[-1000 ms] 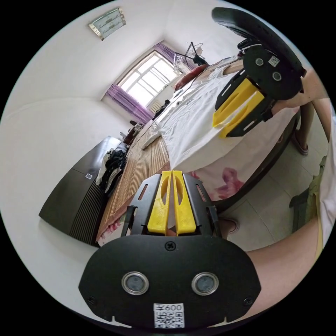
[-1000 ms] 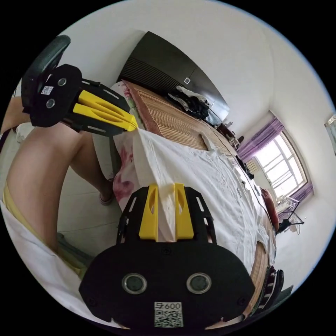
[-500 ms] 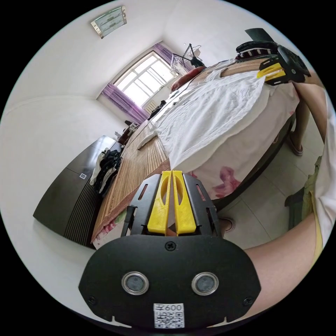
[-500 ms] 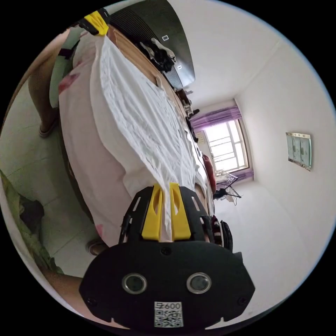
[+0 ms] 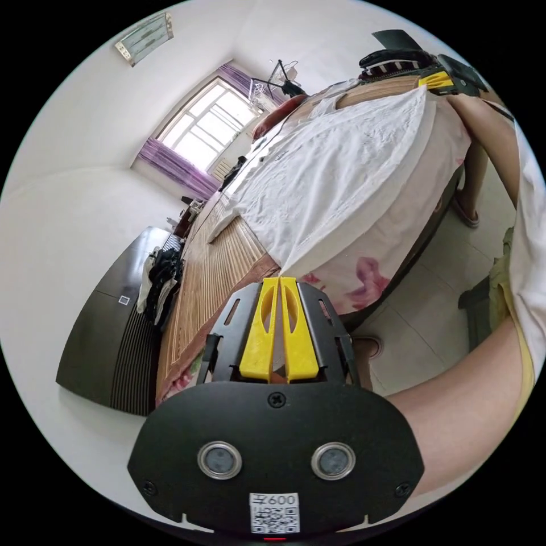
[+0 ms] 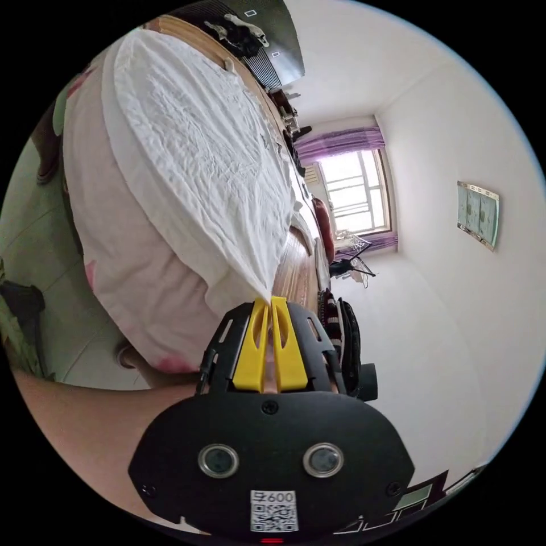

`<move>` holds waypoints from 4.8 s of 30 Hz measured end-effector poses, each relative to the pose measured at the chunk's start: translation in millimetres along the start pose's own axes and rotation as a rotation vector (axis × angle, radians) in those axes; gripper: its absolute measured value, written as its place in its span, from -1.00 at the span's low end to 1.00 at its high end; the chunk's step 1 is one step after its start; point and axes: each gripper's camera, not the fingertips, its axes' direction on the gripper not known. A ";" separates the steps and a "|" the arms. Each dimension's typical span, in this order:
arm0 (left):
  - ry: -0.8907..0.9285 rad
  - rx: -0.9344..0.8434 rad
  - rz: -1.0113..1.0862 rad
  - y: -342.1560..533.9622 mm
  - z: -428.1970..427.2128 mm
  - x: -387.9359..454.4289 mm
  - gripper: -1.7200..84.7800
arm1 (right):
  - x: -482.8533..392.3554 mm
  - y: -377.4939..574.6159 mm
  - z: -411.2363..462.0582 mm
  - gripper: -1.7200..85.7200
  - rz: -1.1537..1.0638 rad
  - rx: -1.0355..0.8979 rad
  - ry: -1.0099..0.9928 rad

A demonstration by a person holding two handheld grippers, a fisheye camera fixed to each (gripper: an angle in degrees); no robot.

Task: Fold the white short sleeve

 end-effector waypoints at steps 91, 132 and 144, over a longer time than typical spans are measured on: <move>1.370 -0.143 -0.646 216.8 405.7 -327.8 -0.90 | 370.2 360.3 490.3 -0.98 0.886 -0.040 -1.797; 1.171 0.929 -1.073 367.3 13.4 -446.5 -0.93 | 605.6 512.8 295.2 -0.98 1.470 0.777 -1.507; 0.914 0.813 -1.186 50.8 84.6 -713.5 -0.92 | 908.2 285.1 339.4 -0.98 1.444 0.815 -1.137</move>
